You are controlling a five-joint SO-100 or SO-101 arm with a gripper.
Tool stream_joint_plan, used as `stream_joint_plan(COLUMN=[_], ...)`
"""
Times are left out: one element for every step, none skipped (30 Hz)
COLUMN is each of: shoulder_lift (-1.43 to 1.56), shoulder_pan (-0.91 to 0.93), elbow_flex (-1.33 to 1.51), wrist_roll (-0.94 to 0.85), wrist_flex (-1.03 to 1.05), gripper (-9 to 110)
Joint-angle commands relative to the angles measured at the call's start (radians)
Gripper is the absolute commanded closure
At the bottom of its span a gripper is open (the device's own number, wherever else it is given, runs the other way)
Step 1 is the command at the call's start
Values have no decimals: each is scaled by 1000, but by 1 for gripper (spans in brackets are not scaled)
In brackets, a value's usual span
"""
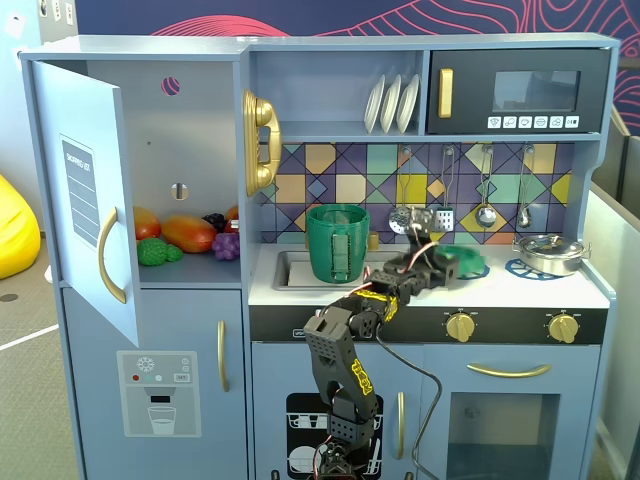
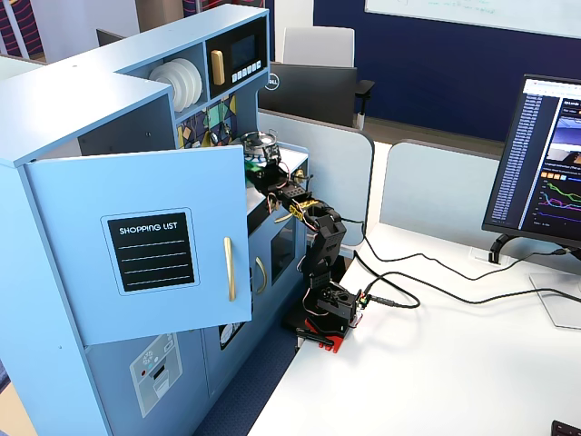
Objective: Pick up the lid from the counter and put it on the green recipient
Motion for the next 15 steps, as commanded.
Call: stream_joint_plan(shoulder_lift=[29, 38, 49, 61, 75, 91, 106, 121, 137, 152, 163, 170, 178, 186, 189], shoulder_pan=[-29, -35, -44, -55, -67, -81, -97, -114, -132, -147, -163, -181, -199, -216, -233], elbow_flex=[-196, -227, -255, -278, -298, -316, -333, -348, -362, -374, -393, -413, -437, -459, -479], wrist_roll=[12, 15, 17, 18, 20, 23, 28, 32, 40, 48, 51, 55, 57, 57, 55], wrist_flex=[77, 110, 138, 163, 187, 212, 236, 258, 279, 301, 321, 339, 359, 376, 385], gripper=[101, 101, 101, 101, 101, 101, 101, 101, 101, 101, 101, 101, 101, 101, 101])
